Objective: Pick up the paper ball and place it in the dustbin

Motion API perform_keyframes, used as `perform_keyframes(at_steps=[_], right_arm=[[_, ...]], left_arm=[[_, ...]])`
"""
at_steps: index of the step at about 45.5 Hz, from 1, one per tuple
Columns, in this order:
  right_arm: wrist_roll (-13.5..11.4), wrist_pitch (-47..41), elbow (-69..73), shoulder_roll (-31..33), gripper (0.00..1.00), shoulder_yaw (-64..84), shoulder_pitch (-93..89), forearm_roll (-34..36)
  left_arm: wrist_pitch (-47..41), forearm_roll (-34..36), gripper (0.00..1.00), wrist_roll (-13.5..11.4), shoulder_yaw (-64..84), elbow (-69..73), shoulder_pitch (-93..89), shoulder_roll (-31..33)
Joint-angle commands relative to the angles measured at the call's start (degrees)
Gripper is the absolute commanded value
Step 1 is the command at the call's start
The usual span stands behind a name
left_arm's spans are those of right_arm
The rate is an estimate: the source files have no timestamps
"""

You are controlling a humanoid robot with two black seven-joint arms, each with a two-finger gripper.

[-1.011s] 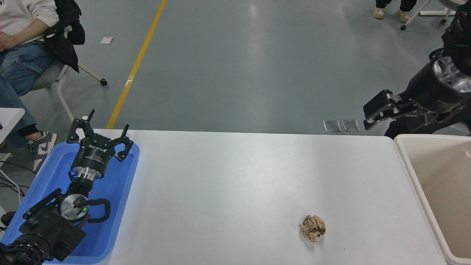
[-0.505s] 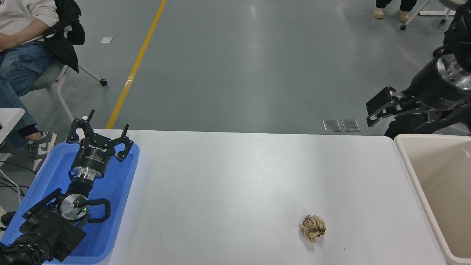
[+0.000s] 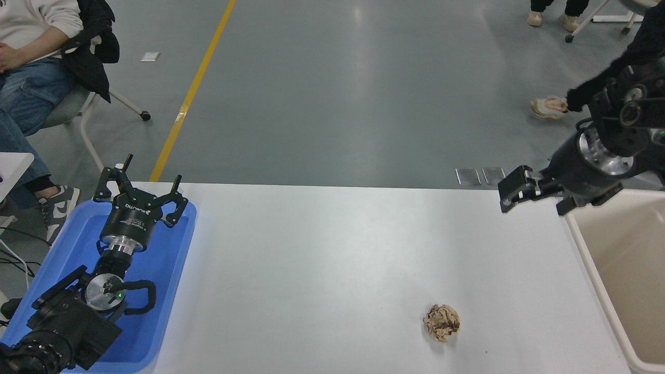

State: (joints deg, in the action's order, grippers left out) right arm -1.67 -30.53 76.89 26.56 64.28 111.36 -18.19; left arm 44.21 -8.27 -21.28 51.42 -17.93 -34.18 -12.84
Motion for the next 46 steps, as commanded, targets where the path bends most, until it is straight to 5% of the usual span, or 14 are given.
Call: perform_keyframes(at_steps=[1,46], right_arm=[[0.0,6.8,-1.0,-2.3,1.00,-2.8,-10.7,-0.2],[0.3,11.6,-9.4,-9.8,1.00,-13.6,-30.9,0.3]], left_arm=[[0.0,0.0,1.00,0.0,0.0,0.0,0.0,0.0],[0.0,0.0,1.00,0.0,0.0,-0.1,0.0,0.0]])
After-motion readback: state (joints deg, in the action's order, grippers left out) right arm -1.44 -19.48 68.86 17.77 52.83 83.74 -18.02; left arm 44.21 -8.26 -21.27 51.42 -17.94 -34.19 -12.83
